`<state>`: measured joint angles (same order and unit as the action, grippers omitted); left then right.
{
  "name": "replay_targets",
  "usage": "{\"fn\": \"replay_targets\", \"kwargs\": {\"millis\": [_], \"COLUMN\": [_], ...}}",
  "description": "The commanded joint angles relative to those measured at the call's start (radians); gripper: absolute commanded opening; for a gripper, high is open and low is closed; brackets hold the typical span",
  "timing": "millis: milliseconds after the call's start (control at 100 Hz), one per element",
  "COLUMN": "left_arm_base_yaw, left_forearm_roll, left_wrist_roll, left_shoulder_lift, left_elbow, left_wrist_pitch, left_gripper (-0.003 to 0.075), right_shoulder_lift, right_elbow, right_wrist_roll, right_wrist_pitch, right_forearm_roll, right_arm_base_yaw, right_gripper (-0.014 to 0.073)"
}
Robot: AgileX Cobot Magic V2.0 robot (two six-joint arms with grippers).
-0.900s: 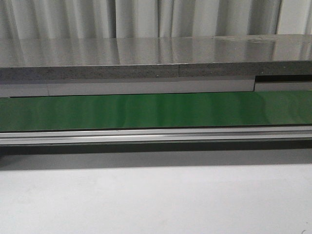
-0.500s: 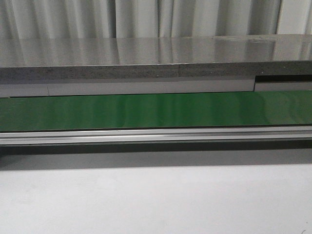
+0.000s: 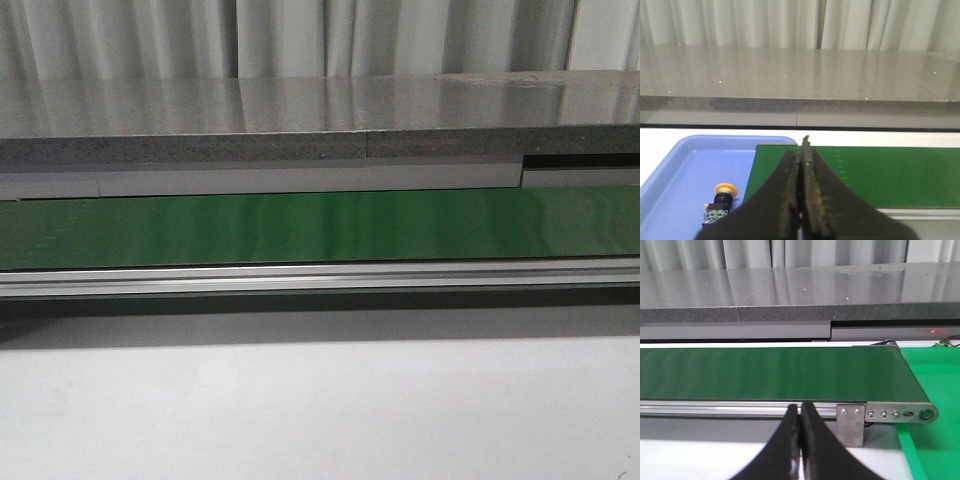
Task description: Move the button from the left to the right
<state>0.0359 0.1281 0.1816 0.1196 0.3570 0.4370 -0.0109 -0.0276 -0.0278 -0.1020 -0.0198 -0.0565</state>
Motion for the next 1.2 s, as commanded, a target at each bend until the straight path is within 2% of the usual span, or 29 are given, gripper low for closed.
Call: {"fn": "replay_targets", "kwargs": {"millis": [0, 150, 330, 500, 750, 800, 870, 940, 990, 1070, 1130, 1190], "left_arm_base_yaw": [0.009, 0.009, 0.009, 0.009, 0.009, 0.009, 0.009, 0.009, 0.009, 0.009, 0.009, 0.009], "left_forearm_roll": [-0.01, -0.044, -0.05, -0.054, -0.054, -0.054, -0.057, -0.056, -0.056, -0.05, -0.046, -0.046], "left_wrist_roll": [0.013, 0.013, 0.013, 0.013, 0.013, 0.013, 0.013, 0.013, 0.013, 0.013, 0.013, 0.013], "left_shoulder_lift": [0.1, 0.266, 0.413, 0.479, 0.505, 0.505, 0.505, 0.505, 0.505, 0.505, 0.505, 0.505], "left_elbow": [0.141, 0.322, 0.446, 0.455, 0.455, 0.455, 0.455, 0.455, 0.455, 0.455, 0.455, 0.455], "left_wrist_pitch": [0.072, 0.292, 0.436, 0.499, 0.511, 0.511, 0.513, 0.519, 0.519, 0.519, 0.519, 0.519], "left_gripper": [-0.0021, -0.0021, -0.0021, -0.0021, -0.0004, 0.0038, 0.0148, 0.0306, 0.0446, 0.0608, 0.0658, 0.066], "right_shoulder_lift": [-0.014, -0.014, -0.014, -0.014, -0.014, -0.014, -0.014, -0.014, -0.014, -0.014, -0.014, -0.014], "right_elbow": [0.017, 0.017, 0.017, 0.017, 0.017, 0.017, 0.017, 0.017, 0.017, 0.017, 0.017, 0.017], "right_wrist_roll": [0.0, 0.0, 0.0, 0.0, 0.0, 0.0, 0.0, 0.0, 0.0, 0.0, 0.0, 0.0], "right_wrist_pitch": [0.084, 0.084, 0.084, 0.084, 0.084, 0.084, 0.084, 0.084, 0.084, 0.084, 0.084, 0.084], "right_forearm_roll": [0.009, 0.009, 0.009, 0.009, 0.009, 0.009, 0.009, 0.009, 0.009, 0.009, 0.009, 0.009], "right_arm_base_yaw": [-0.002, -0.002, -0.002, -0.002, -0.002, -0.002, -0.002, -0.002, -0.002, -0.002, -0.002, -0.002], "right_gripper": [-0.0068, -0.0068, -0.0068, -0.0068, -0.0068, -0.0068, -0.0068, -0.0068, -0.0068, -0.0068, -0.0068, -0.0068]}}
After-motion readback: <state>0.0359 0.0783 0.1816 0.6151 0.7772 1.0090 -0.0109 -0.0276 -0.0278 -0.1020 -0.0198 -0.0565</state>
